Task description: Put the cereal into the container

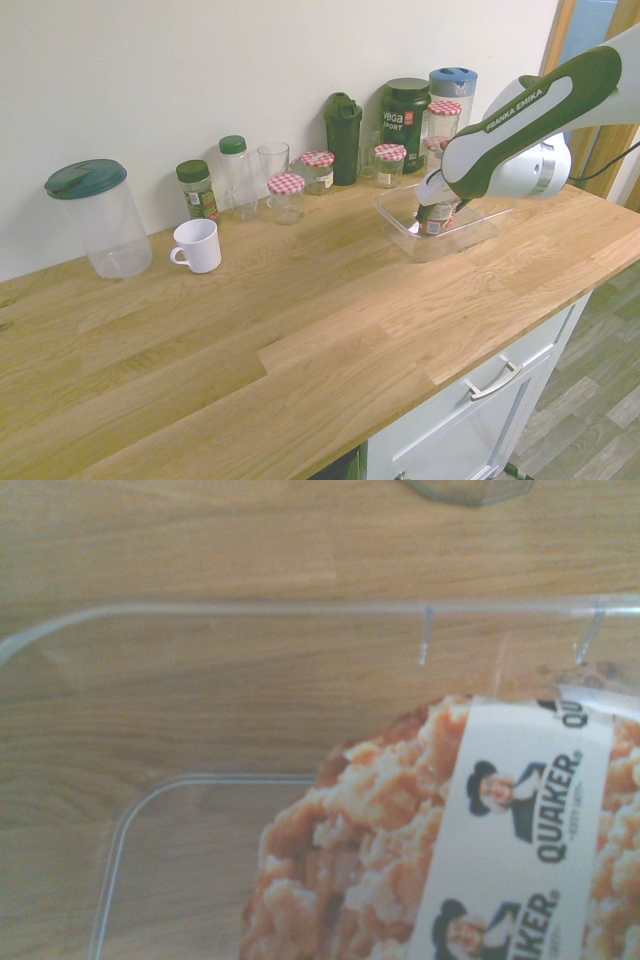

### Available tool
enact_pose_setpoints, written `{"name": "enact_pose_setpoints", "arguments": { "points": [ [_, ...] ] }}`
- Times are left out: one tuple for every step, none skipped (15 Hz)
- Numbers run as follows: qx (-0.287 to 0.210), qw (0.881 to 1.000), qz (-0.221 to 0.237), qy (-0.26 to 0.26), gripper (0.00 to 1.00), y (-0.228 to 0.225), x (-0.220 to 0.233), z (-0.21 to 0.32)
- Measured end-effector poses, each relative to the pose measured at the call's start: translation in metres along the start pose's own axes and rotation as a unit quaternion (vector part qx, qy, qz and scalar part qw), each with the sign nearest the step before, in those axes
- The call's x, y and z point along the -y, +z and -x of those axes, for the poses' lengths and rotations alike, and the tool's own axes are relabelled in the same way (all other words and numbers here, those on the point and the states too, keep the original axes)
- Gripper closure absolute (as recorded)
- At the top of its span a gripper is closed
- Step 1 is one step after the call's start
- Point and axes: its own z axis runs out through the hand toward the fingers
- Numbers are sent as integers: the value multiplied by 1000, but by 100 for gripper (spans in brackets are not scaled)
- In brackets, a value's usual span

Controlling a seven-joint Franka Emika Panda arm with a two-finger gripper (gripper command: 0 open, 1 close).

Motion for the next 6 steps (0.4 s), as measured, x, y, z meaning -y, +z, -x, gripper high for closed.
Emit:
{"name": "enact_pose_setpoints", "arguments": {
  "points": [
    [5, 1000, 19, -1, 0, -6, 0, 0],
    [14, 999, 34, 3, 0, -17, 2, 1],
    [25, 999, 40, 10, 0, -33, 6, 3],
    [36, 998, 42, 14, 0, -53, 12, 4],
    [45, 998, 43, 18, 0, -76, 18, 6],
    [47, 998, 42, 22, 0, -99, 23, 7]
  ]
}}
